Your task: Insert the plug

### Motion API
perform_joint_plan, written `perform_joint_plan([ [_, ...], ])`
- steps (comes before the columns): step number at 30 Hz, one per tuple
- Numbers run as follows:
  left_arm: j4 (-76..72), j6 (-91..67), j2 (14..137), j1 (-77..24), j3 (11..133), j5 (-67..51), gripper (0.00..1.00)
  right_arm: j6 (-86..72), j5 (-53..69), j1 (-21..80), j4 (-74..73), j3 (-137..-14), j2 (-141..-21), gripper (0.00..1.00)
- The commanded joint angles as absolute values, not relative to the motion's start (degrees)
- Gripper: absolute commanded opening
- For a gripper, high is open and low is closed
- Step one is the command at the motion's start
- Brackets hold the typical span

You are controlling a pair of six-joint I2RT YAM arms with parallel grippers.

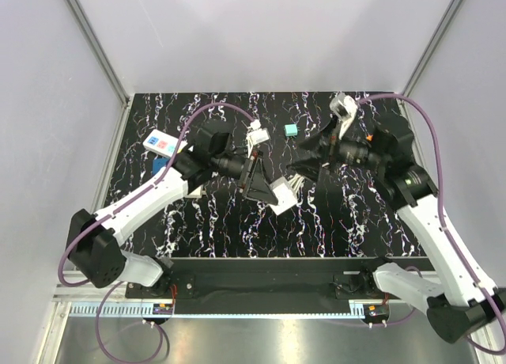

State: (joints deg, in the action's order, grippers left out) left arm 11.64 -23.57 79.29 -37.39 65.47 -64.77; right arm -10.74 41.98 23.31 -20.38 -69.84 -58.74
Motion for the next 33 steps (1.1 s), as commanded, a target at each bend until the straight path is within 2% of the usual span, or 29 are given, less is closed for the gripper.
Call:
perform_joint_plan([
  [1,4.0,-29.7,75.1,-37.6,66.3,-77.1,0.00,-0.9,66.8,23.4,-2.1,-65.2,-50.3,1.00],
  [5,3.9,-29.6,73.4,-37.7,66.6,-79.4,0.00,11.6,71.6,23.4,-10.1,-65.0,-47.9,1.00],
  [10,3.8,-29.3,72.6,-37.7,66.4,-80.3,0.00,14.3,79.2,23.4,-13.4,-64.2,-49.0,1.00],
  [24,3.5,-28.6,76.1,-41.6,68.1,-81.9,0.00,20.7,77.0,27.3,-14.4,-62.1,-52.3,1.00],
  [33,3.4,-31.7,79.6,-41.7,70.3,-83.8,0.00,32.1,68.7,34.0,-27.0,-61.6,-53.5,1.00],
])
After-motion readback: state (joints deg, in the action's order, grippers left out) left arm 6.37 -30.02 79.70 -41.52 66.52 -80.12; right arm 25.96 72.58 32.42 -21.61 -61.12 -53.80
